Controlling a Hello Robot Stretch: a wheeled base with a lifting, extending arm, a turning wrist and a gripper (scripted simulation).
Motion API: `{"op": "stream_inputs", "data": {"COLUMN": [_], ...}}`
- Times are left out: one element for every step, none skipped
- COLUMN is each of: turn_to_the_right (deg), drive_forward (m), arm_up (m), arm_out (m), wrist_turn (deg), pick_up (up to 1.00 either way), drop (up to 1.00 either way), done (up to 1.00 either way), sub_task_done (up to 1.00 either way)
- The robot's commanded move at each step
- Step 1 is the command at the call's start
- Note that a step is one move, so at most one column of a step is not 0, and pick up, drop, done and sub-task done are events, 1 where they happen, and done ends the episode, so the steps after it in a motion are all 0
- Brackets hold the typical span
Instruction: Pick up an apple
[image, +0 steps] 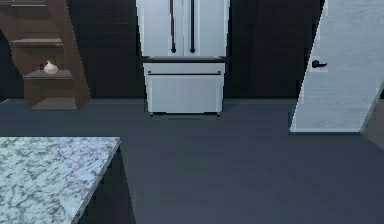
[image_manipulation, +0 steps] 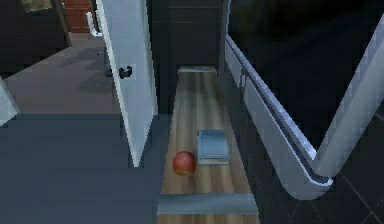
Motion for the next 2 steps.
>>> {"op": "stream_inputs", "data": {"turn_to_the_right": [0.0,0.0], "drive_forward": [0.0,0.0], "arm_up": [0.5,0.34], "arm_out": [0.0,0.0], "wrist_turn": [0.0,0.0], "pick_up": [0.0,0.0], "drop": [0.0,0.0], "done": [0.0,0.0], "sub_task_done": [0.0,0.0]}}
